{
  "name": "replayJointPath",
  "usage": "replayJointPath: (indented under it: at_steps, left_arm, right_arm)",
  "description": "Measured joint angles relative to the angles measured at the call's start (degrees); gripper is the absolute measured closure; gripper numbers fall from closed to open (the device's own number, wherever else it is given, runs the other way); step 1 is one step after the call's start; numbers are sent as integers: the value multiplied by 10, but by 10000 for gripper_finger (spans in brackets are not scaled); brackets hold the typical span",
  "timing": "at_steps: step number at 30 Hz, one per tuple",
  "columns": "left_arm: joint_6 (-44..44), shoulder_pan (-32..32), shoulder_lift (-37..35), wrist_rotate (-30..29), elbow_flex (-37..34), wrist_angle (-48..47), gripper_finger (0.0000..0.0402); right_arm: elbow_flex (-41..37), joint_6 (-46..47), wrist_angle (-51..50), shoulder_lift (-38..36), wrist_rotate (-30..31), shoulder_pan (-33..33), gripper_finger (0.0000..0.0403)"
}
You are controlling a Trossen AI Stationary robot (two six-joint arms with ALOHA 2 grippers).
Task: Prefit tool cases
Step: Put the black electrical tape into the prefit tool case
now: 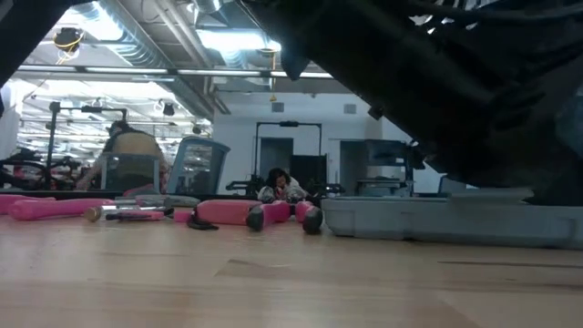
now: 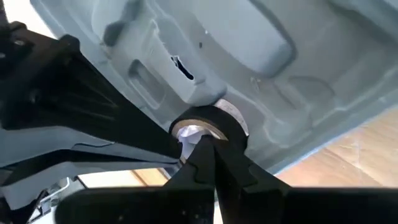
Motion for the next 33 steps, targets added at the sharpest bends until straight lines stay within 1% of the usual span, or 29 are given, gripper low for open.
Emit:
replayJointPath:
  at_steps: [3,10,15,19,23,29,33]
  left_arm:
    - [2,0,-1,4,0,-10,402]
    - [30,8,-25,8,-4,-12,402]
    - [35,12,-29,7,-5,-14,402]
    - [52,18,-34,-9,-5,-15,402]
    - [56,23,-34,-9,-5,-16,402]
    - [67,25,-38,-12,-6,-17,402]
    - [86,18,-45,-10,-2,2,402]
  right_arm:
    - [-1,-4,7,-1,0,0,403]
    - [-3,-13,-13,-43,19,-1,403]
    - [-1,-20,-1,-61,23,0,403]
    - [-1,-25,-1,-65,41,0,403]
    - [-1,-24,-11,-63,42,0,403]
    - [-1,-22,-37,-66,86,-5,403]
    - [0,-20,-61,-63,89,-5,403]
